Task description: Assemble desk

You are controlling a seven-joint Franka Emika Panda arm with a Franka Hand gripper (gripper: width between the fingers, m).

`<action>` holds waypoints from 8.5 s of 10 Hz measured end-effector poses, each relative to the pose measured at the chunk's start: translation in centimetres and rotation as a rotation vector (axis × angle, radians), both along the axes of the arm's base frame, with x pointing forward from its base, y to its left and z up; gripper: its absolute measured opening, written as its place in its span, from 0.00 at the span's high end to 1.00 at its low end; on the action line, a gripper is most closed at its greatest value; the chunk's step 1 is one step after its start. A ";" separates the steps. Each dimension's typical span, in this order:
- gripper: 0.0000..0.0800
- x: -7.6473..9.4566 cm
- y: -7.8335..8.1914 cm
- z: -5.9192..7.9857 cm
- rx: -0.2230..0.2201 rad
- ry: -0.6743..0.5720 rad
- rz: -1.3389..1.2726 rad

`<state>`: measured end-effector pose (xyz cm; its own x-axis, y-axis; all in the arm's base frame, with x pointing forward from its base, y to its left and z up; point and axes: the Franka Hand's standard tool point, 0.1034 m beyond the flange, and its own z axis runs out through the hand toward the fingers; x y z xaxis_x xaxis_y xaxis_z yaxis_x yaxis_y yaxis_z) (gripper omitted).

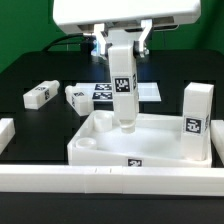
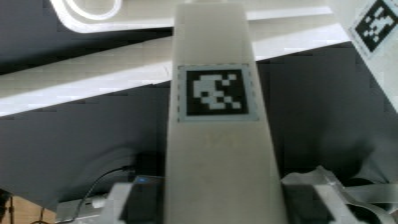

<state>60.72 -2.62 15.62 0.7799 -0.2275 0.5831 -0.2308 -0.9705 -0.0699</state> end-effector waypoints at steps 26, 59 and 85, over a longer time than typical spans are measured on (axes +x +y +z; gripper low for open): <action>0.64 -0.8 -4.5 -3.6 -0.115 0.070 0.071; 0.52 0.6 -5.6 -3.5 0.104 0.588 0.136; 0.19 0.8 -3.1 -4.2 0.338 0.567 -0.478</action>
Offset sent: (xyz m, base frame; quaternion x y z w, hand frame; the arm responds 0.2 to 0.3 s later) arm -0.0075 -0.0364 -0.0060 -0.0025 -0.0249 -0.0396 0.9989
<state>61.55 -5.76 11.45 0.7102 -0.7033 -0.0310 -0.7028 -0.7057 -0.0902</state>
